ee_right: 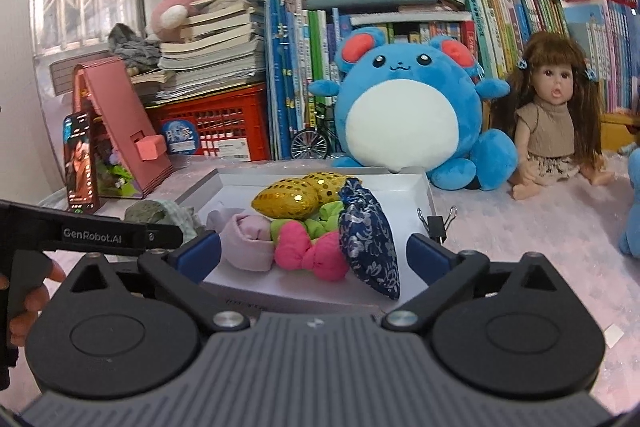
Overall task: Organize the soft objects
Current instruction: 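Move left tool to the white foam block while right tool approaches the white fluffy plush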
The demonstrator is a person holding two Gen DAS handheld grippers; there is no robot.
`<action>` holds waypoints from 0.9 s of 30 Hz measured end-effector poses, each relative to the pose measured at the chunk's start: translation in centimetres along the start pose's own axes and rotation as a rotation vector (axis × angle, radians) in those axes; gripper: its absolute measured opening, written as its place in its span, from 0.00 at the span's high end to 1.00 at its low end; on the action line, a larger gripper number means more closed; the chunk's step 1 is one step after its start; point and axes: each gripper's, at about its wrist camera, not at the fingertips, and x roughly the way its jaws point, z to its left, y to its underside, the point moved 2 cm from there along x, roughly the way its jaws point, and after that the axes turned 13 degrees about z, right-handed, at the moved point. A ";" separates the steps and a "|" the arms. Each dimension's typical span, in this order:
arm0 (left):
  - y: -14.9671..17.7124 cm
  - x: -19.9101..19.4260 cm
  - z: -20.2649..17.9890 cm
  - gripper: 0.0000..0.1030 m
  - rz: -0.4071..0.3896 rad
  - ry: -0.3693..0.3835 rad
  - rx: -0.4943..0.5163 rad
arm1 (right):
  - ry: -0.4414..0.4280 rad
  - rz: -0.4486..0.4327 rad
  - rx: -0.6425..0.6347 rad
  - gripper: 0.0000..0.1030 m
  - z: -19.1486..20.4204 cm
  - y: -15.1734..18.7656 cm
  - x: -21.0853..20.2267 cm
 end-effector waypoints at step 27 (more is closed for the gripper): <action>6.9 -4.6 -0.6 0.17 -0.089 0.002 -0.015 | -0.030 -0.016 -0.233 0.00 2.6 6.6 -4.2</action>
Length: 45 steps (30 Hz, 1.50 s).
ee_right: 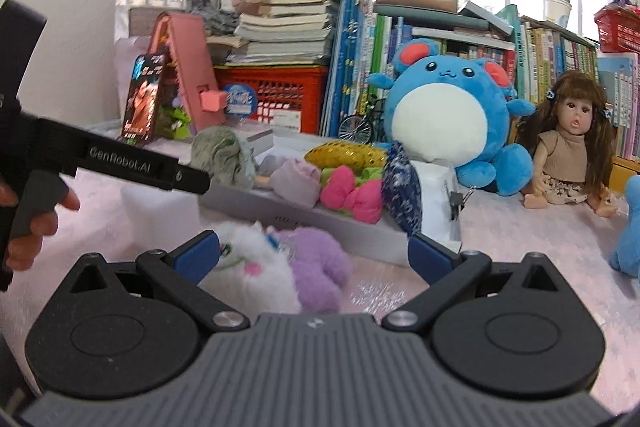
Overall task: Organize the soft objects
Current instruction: 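Move left tool to the white foam block while right tool approaches the white fluffy plush, then grasp the white foam block with left tool while right tool grasps the white fluffy plush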
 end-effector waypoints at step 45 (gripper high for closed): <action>3.1 0.6 -0.2 0.40 0.051 0.050 0.041 | 0.018 0.119 -0.208 0.00 6.1 1.4 3.2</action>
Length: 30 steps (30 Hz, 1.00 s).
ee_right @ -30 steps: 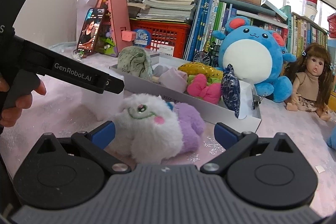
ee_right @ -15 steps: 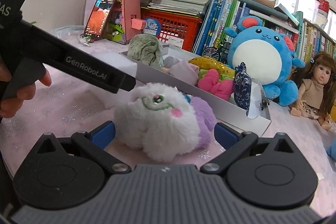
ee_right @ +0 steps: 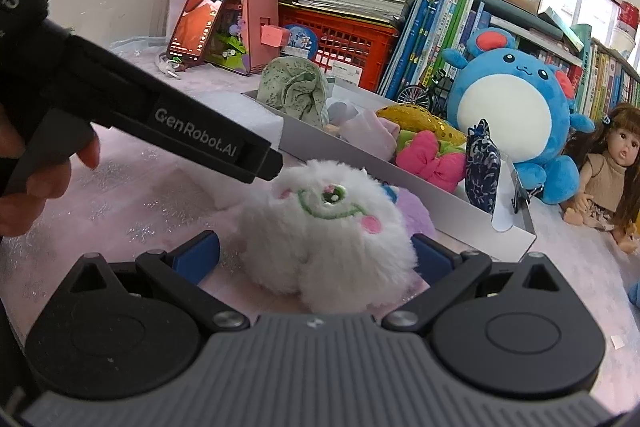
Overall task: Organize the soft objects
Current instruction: 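Grasp the white foam block with left tool while right tool grasps the white fluffy plush, then carry the foam block and white plush over the white box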
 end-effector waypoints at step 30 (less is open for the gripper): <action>-0.1 -1.3 -0.7 0.48 -0.059 -0.024 0.058 | -0.030 -0.033 0.092 0.25 -0.3 0.0 -0.9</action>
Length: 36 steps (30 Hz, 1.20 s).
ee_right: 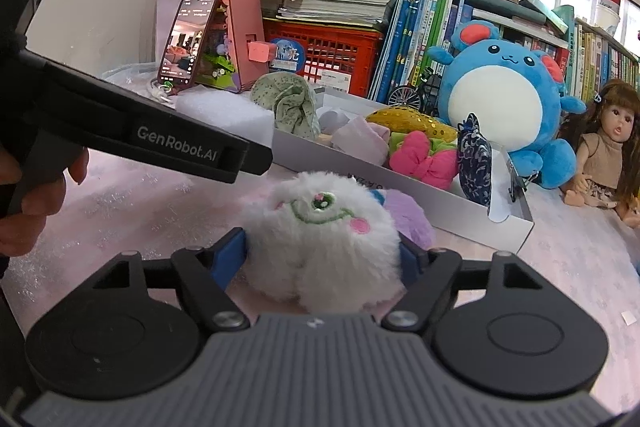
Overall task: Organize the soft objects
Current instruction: 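Carry the foam block and white plush over the white box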
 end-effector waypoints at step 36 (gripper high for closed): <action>-1.1 -0.8 0.6 0.48 -0.030 -0.004 -0.020 | 0.046 -0.149 0.119 0.58 -3.0 -2.3 -3.5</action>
